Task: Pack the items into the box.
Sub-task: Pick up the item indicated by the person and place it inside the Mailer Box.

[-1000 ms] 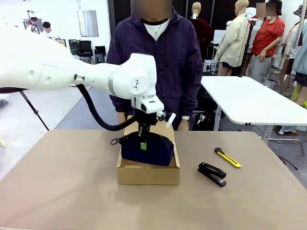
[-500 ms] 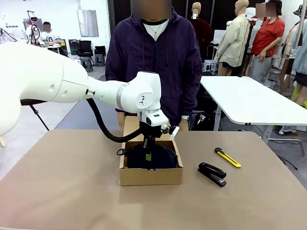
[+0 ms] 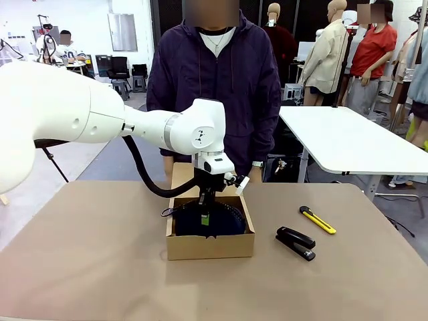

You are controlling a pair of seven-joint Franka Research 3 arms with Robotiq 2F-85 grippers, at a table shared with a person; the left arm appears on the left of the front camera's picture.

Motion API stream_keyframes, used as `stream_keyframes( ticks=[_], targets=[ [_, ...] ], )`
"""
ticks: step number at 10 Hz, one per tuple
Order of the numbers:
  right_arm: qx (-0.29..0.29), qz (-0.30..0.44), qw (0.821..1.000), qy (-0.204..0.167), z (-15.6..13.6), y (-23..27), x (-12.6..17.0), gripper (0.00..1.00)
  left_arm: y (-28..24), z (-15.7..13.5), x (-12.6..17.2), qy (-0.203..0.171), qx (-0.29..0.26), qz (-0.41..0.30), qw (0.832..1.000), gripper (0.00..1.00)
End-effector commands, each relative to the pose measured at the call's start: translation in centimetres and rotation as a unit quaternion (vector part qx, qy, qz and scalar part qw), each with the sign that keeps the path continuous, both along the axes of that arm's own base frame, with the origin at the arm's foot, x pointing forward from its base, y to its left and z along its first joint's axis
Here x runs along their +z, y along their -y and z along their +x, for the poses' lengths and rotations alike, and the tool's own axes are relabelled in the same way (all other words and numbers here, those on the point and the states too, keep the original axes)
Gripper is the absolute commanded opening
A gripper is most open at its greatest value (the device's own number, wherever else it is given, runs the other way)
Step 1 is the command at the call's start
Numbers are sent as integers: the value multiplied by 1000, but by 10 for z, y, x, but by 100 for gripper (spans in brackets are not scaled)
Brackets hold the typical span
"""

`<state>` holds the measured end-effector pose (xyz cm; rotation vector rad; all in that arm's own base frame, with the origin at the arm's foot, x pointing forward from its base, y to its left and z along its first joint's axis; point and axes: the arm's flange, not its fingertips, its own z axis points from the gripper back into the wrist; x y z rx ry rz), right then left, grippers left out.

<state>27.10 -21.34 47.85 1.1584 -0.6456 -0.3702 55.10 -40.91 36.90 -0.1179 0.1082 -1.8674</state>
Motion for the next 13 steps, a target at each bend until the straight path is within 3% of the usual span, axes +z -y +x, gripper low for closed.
stream_keyframes(
  ticks=[1, 9, 10, 11, 13],
  targets=[
    [-3, 6, 1000, 17, 3, 0, 2, 100, 3, 0, 4, -4, -9, -1, 1000, 100],
    [-3, 6, 1000, 17, 3, 0, 2, 100, 1, -5, 15, 0, -3, -24, 1000, 100],
    [-3, 6, 1000, 17, 3, 0, 2, 100, -4, -7, 25, -3, 25, -26, 999, 100],
    [-3, 6, 1000, 17, 3, 0, 2, 100, -18, -7, 43, -32, 74, -6, 997, 100],
    [-3, 6, 1000, 17, 3, 0, 2, 100, -70, -18, 104, -28, 154, -50, 986, 100]
  ],
)
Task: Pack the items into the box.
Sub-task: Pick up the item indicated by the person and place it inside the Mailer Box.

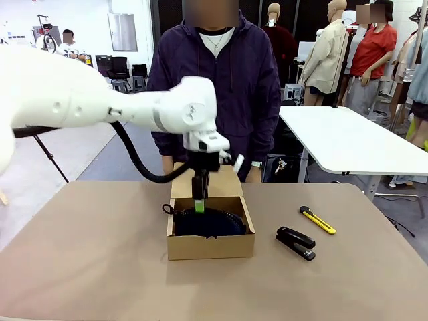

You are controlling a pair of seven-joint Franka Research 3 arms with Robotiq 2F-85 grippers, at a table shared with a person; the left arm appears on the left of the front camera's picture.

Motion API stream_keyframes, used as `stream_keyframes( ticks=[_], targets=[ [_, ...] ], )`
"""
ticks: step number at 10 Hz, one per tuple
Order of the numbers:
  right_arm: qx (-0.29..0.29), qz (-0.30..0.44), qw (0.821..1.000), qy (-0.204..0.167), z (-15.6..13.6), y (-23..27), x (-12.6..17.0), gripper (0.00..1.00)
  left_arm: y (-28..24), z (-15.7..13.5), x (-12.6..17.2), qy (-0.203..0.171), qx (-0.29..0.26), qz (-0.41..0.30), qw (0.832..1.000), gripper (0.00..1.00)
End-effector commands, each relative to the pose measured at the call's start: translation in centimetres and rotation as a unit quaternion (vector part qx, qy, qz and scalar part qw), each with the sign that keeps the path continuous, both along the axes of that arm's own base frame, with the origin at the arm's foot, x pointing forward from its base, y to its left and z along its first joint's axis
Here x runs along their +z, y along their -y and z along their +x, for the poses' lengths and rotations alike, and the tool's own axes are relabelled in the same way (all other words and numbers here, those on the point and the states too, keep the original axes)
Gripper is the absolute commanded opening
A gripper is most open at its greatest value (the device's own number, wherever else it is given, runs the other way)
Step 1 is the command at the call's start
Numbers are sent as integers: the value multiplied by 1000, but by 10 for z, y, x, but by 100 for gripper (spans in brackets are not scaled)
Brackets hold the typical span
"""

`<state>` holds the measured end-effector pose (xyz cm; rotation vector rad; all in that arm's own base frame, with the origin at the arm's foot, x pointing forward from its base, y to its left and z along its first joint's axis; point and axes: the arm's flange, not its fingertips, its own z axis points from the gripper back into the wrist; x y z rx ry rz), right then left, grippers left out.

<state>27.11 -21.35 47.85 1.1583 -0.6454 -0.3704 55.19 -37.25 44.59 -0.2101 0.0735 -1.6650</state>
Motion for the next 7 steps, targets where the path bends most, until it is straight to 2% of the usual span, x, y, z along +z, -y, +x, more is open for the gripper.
stream_keyframes(
  ticks=[1, 2, 3, 4, 5, 6, 7],
  targets=[
    [-3, 6, 1000, 17, 3, 0, 2, 100, -62, -29, 57, -7, 132, -81, 988, 100],
    [-3, 6, 1000, 17, 3, 0, 2, 100, -97, -43, 84, -11, 230, -133, 964, 100],
    [-3, 6, 1000, 17, 3, 0, 2, 100, -135, -56, 99, -27, 284, -176, 942, 100],
    [-3, 6, 1000, 17, 3, 0, 2, 100, -174, -68, 108, -50, 297, -225, 927, 100],
    [-3, 6, 1000, 17, 3, 0, 2, 100, -233, -82, 109, -101, 389, -252, 881, 100],
    [-3, 6, 1000, 17, 3, 0, 2, 100, -298, -103, 106, -142, 432, -312, 834, 100],
    [-3, 6, 1000, 17, 3, 0, 2, 100, -340, -120, 100, -163, 466, -346, 798, 100]
  ],
)
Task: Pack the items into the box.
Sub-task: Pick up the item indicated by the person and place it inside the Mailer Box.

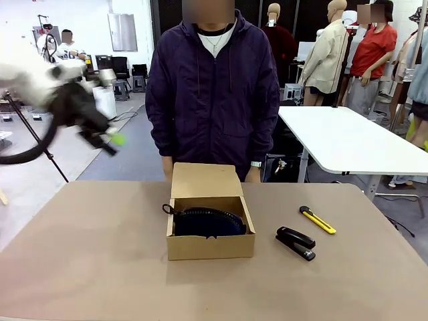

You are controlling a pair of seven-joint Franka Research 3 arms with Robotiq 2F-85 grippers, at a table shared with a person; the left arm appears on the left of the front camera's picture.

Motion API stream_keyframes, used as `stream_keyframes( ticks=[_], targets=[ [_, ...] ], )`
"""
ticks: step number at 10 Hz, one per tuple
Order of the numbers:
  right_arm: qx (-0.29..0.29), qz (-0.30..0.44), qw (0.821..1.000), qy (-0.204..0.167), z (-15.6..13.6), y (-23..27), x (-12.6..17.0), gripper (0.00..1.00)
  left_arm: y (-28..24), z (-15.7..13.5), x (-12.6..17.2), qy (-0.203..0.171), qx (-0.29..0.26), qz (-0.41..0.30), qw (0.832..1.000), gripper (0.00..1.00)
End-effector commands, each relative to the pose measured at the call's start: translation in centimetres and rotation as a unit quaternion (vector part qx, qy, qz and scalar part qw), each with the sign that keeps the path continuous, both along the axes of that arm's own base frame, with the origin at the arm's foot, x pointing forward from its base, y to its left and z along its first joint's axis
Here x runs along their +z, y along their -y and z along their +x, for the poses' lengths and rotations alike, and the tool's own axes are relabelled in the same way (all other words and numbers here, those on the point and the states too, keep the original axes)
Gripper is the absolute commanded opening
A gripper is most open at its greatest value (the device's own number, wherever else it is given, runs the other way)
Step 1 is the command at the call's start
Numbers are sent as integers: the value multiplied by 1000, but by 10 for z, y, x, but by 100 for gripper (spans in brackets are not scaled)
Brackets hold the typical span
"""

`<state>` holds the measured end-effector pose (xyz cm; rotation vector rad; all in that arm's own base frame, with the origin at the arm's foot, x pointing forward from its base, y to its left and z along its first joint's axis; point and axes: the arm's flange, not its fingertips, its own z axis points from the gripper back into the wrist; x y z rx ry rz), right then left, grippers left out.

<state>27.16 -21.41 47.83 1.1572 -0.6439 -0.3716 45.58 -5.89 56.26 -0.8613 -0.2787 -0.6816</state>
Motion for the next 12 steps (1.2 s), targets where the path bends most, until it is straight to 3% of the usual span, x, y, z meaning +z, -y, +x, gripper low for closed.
stream_keyframes(
  ticks=[1, 2, 3, 4, 5, 6, 12],
  targets=[
    [-2, 6, 1000, 18, 2, -1, 2, 100, -84, -55, -27, 9, 95, -136, 986, 100],
    [-2, 6, 1000, 18, 2, -1, 2, 100, -120, -81, -35, 30, 140, -183, 973, 100],
    [-2, 6, 1000, 18, 2, -1, 2, 100, -151, -104, -45, 27, 209, -221, 952, 100],
    [-2, 6, 1000, 18, 2, -1, 2, 100, -168, -121, -57, 65, 229, -262, 935, 100],
    [-2, 6, 1000, 18, 2, -1, 2, 100, -179, -128, -79, 68, 264, -267, 924, 100],
    [-2, 6, 1000, 18, 2, -1, 2, 100, -176, -112, -53, 13, 208, -230, 951, 100],
    [-2, 6, 1000, 18, 2, -1, 2, 100, -176, -112, -53, 13, 208, -230, 951, 100]
  ],
)
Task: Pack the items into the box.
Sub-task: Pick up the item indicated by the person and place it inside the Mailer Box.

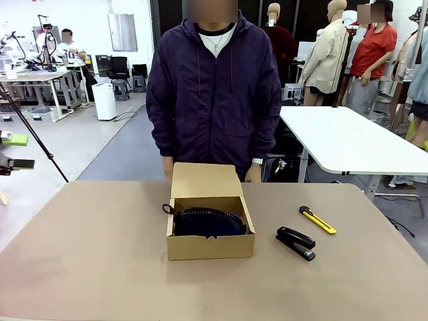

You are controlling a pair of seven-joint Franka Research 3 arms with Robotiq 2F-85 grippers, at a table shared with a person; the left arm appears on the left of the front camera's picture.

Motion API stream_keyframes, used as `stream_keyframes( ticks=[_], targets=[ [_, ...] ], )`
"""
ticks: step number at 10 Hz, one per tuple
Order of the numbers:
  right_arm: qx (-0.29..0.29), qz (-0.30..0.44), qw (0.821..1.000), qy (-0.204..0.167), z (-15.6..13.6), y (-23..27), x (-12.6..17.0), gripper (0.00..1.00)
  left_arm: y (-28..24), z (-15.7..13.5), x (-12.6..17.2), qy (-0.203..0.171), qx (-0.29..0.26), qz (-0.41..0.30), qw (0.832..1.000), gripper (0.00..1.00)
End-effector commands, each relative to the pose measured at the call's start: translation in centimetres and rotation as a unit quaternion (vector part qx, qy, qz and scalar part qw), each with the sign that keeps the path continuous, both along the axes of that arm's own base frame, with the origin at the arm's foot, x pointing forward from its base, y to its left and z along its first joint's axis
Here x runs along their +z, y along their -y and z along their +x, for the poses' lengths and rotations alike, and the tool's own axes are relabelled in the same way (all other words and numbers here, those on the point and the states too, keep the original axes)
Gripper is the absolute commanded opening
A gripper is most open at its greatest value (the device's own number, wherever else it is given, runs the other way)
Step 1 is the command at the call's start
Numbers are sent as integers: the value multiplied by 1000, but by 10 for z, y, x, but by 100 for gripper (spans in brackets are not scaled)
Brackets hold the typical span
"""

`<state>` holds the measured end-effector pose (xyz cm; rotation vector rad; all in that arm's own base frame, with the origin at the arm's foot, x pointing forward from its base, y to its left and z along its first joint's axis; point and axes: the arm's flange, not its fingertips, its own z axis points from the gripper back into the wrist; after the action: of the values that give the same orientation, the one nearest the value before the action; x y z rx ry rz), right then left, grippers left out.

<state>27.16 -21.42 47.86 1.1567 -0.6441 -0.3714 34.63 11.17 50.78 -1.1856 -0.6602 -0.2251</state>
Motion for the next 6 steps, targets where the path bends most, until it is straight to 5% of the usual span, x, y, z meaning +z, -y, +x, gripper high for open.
stream_keyframes(
  ticks=[1, 6],
  targets=[
    [-2, 7, 1000, 18, 2, -1, 2, 100, -6, -3, 2, -7, -8, 0, 1000, 100],
    [-2, 7, 1000, 18, 2, -1, 2, 100, -6, -3, 2, -7, -8, 0, 1000, 100]
  ],
)
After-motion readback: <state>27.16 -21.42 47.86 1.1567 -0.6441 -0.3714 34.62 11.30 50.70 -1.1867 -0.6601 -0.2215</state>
